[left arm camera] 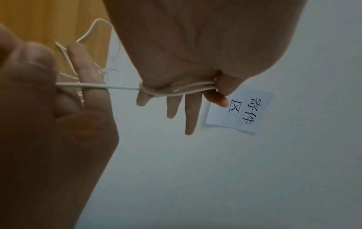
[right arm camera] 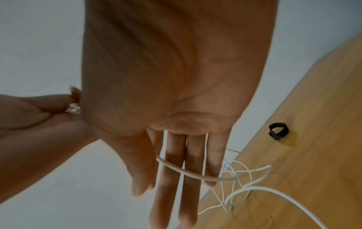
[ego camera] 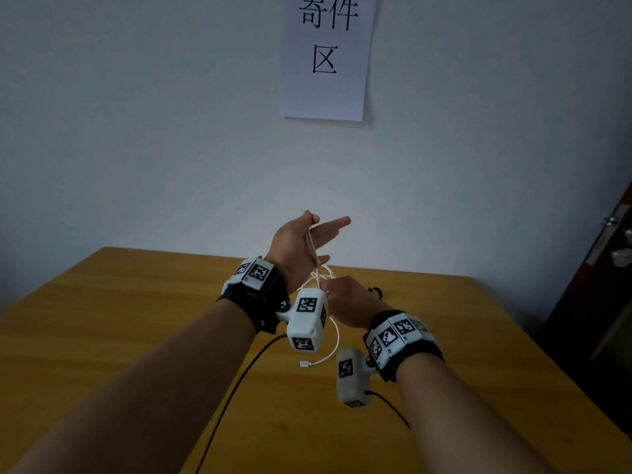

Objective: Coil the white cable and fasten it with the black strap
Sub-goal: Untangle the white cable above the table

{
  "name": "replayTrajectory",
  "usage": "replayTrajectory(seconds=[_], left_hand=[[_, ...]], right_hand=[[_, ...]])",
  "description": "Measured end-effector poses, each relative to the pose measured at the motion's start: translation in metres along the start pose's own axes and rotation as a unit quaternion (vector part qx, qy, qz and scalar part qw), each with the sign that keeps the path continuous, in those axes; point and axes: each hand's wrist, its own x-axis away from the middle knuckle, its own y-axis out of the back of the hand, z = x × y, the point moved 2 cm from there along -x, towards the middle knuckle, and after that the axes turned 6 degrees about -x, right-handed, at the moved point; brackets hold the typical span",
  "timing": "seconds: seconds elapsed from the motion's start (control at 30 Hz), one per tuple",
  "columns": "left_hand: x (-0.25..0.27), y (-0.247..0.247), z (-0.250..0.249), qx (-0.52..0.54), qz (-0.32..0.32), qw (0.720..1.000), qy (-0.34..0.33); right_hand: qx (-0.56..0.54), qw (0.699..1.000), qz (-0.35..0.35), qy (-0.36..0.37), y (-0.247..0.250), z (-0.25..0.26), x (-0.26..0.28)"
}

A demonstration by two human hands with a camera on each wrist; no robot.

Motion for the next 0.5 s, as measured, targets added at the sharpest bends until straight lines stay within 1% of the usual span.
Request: replayTrajectory(seconds=[0.07,0.13,0.2,0.27,0.3,0.37,0.43,0.5], left_hand=[[-0.003,0.003,0.001,-0.059,-0.046,0.997,-0.03],[-0.005,0.005,0.002,-0.144,-0.084,0.984,-0.066],[-0.004,0.006,0.003,-0.251,-0.106,0.958,-0.095],[-0.006,0.009,0.006,-0.355,-0.096,0.922,-0.12],[-0.007,0.01,0.009,-0.413,-0.088,0.897,-0.129],[-0.011,0.016,0.017,-0.542,-0.087,0.827,-0.12],[-0.01,0.02,0.023,-0.661,-0.07,0.744,-0.063],[-0.009,0.026,0.031,-0.747,-0.045,0.663,0.007]], right_hand=[[0.032,0.999,0.027,0.0,0.0,-0.001,-0.003],[0.007,0.999,0.046,-0.014,-0.001,-0.004,-0.006],[-0.03,0.998,0.034,-0.035,0.001,-0.005,-0.006],[-0.064,0.997,0.02,-0.048,0.005,-0.006,-0.005],[-0.074,0.996,0.017,-0.048,0.007,-0.006,-0.004],[-0.065,0.997,-0.005,-0.045,0.011,-0.007,-0.005],[-0.043,0.998,-0.036,-0.039,0.015,-0.01,-0.009],[-0.043,0.996,-0.069,-0.031,0.019,-0.013,-0.011]])
